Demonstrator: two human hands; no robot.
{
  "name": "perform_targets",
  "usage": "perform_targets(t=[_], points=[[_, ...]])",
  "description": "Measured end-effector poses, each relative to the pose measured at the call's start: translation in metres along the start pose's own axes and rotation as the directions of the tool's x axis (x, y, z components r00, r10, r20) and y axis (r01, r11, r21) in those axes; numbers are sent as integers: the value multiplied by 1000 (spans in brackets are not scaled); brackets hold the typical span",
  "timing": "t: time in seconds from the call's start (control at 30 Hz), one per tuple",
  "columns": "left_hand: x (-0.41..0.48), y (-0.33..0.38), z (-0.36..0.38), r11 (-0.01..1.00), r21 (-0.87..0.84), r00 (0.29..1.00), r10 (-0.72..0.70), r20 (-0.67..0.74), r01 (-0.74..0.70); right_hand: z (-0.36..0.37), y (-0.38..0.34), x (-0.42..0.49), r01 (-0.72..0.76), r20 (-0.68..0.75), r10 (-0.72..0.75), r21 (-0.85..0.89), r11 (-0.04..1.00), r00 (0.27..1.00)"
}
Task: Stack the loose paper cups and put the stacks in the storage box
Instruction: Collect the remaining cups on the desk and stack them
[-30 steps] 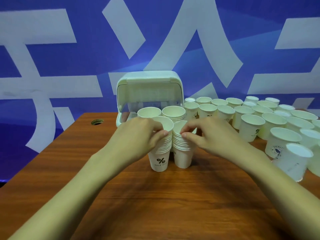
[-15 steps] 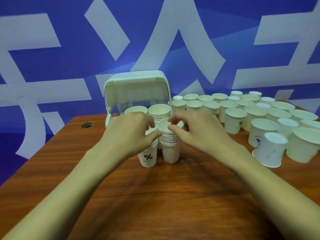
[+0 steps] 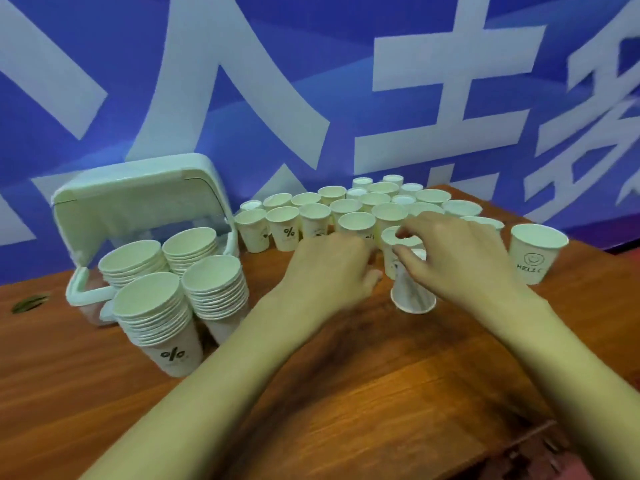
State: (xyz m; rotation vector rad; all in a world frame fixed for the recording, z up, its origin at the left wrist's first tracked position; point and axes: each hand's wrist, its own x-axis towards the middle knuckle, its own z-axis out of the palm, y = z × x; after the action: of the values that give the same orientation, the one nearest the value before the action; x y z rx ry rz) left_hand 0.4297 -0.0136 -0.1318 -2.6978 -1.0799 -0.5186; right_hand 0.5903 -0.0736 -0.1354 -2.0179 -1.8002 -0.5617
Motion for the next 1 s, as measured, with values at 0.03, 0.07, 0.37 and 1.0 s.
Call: perform_targets(t=[0.03, 0.07, 0.37, 1.0], points=[[10, 6, 9, 1000, -17, 1000, 14, -6, -14, 1, 14, -1, -40, 14, 40, -16, 999, 999], [19, 13, 17, 999, -30, 1000, 23, -4, -23, 2, 26, -2, -74, 22, 75, -38, 997, 997], [50, 59, 69, 995, -64, 997, 77, -22, -78, 19, 79, -15, -170, 181, 195, -144, 975, 964], [-28, 44, 48, 999, 31, 999, -12, 53, 10, 26, 38, -33, -2, 308, -44, 150, 989, 950]])
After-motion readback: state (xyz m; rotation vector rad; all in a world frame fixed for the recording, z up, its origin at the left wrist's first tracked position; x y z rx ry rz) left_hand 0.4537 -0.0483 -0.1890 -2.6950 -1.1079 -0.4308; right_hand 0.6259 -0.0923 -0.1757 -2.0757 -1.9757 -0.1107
